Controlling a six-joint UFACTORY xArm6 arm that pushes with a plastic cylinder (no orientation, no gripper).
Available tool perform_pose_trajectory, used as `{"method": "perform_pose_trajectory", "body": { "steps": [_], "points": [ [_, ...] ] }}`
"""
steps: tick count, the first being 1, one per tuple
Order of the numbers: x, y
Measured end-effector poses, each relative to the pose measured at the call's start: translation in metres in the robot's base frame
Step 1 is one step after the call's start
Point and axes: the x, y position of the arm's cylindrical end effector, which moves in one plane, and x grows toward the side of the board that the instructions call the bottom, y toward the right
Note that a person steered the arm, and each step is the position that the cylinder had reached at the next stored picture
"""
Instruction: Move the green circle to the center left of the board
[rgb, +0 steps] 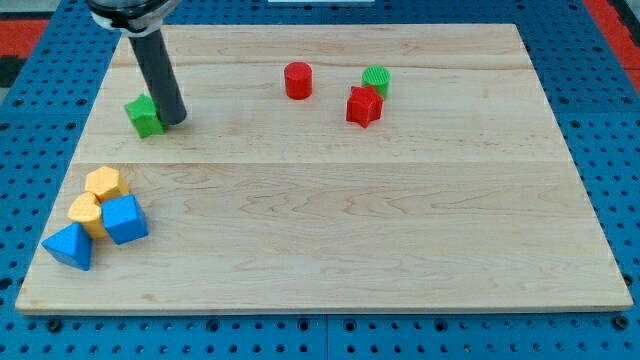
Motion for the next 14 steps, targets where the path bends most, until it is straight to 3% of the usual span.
{"method": "perform_pose_trajectory", "body": {
  "steps": [2,3,5,6,7,10,14],
  "points": [
    [0.0,-0.01],
    [0.006,0.065],
    [0.05,0.27],
    [0.021,0.325],
    [-0.031,0.324],
    [-0.077,0.246],
    [-0.038,0.142]
  ]
}}
